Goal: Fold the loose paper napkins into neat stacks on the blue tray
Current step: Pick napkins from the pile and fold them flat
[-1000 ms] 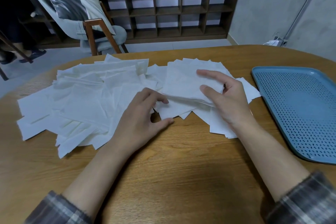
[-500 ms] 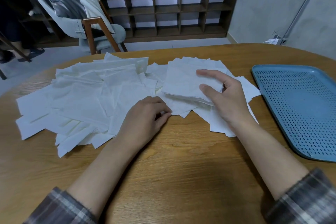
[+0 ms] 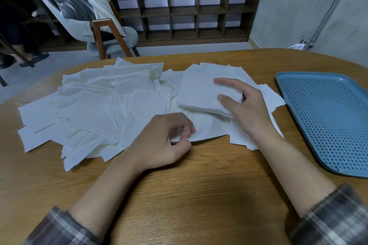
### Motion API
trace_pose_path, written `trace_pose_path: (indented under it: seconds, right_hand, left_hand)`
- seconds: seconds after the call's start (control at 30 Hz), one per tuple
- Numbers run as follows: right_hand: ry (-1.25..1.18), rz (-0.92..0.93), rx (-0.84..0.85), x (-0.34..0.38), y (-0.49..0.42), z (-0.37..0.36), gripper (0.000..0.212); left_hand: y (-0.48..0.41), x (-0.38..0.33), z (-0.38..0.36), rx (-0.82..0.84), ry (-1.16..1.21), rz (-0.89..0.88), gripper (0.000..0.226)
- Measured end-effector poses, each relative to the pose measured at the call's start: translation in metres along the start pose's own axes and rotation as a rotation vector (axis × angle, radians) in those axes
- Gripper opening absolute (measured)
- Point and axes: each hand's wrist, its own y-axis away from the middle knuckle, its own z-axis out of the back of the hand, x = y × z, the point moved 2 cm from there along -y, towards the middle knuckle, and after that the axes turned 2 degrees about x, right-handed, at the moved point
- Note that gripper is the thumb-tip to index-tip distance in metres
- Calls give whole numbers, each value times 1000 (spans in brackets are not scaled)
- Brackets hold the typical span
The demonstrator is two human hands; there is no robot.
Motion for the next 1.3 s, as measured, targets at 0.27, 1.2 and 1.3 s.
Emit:
trace_pose_path:
  seconds: [0.27,1.2,1.3]
  right_hand:
    - [-33,2,112,3,2,-3,22]
    - [-157,-46,364,12,14,-21,64]
    - [-113,-44,367,13,14,-21,71]
  left_hand:
    - [-3,0,20,-231,542,52,12]
    - [-5,9,15,-601,417,335,4]
    - [-6,7,14,-597,408,329,4]
